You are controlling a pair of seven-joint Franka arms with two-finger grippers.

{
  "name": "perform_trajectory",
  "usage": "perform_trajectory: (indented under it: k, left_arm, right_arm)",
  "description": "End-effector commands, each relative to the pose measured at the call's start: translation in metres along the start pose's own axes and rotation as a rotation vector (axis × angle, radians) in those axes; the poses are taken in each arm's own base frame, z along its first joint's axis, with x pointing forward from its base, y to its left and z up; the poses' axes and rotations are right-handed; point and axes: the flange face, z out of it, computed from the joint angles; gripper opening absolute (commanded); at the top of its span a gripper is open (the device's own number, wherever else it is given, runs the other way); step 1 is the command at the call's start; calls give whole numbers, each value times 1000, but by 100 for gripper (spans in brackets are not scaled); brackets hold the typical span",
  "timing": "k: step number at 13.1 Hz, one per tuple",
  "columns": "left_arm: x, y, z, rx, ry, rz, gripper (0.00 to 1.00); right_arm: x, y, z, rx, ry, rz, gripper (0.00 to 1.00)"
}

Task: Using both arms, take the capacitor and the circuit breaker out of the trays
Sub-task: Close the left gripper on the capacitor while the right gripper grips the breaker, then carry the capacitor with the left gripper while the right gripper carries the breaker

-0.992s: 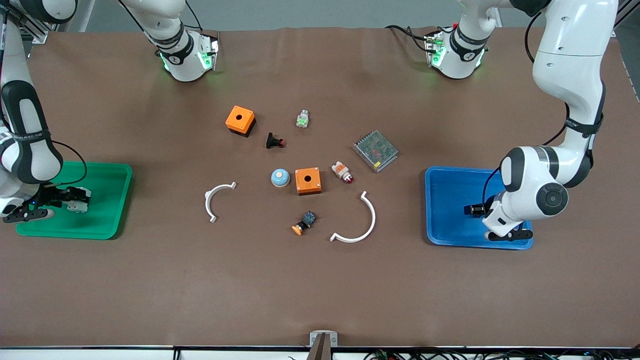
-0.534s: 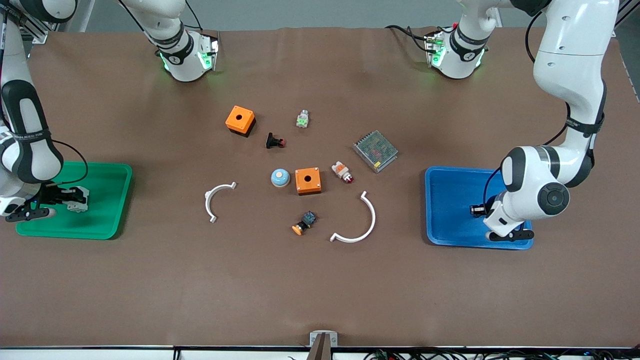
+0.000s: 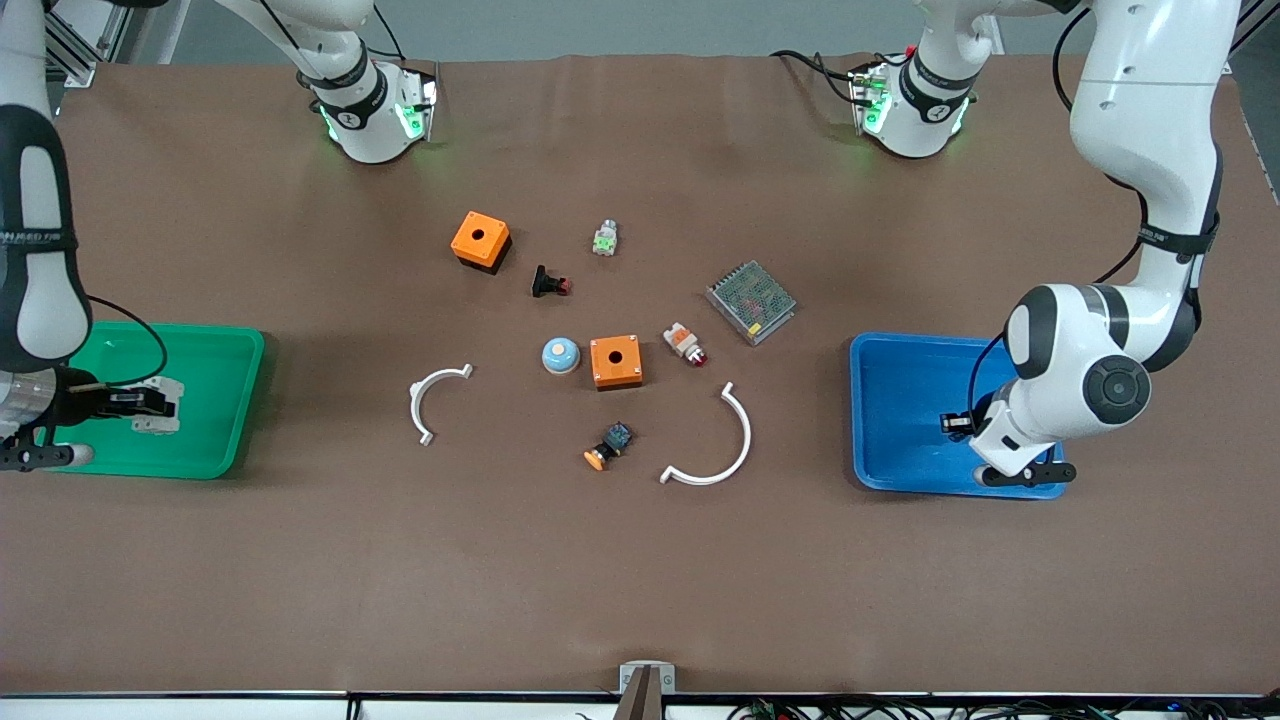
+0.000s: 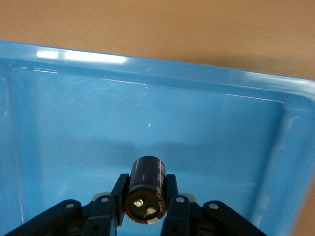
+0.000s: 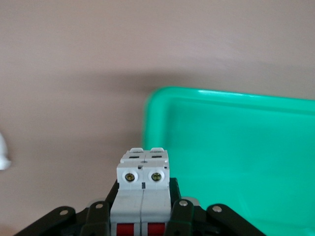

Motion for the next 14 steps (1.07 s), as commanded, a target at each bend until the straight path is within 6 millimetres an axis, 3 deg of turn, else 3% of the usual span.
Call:
perform_trajectory:
  k: [1,3,5,8,11,14]
  left_arm:
    - [-6,59,-49,-9,-30,-37,20]
    - [-10,116,-74,-30,-23,-80,20]
    - [-11,173,-77,-76,-19,-150,20]
    - [-16,261,-65,-127,-31,-227,20]
    - [-29,317,-22,-114,-53,-255,20]
    - [-40,341,19,-107,-72,-293,20]
  right_arm:
    - [7,-93,3,-12,-37,61,1]
    - [8,-161,24,-20,-30,107,1]
    - [5,-232,48,-40,0,161,1]
    - [5,-320,80,-48,57,271,1]
    - [2,-384,122,-42,114,308,1]
    - [9,-405,164,-33,155,319,1]
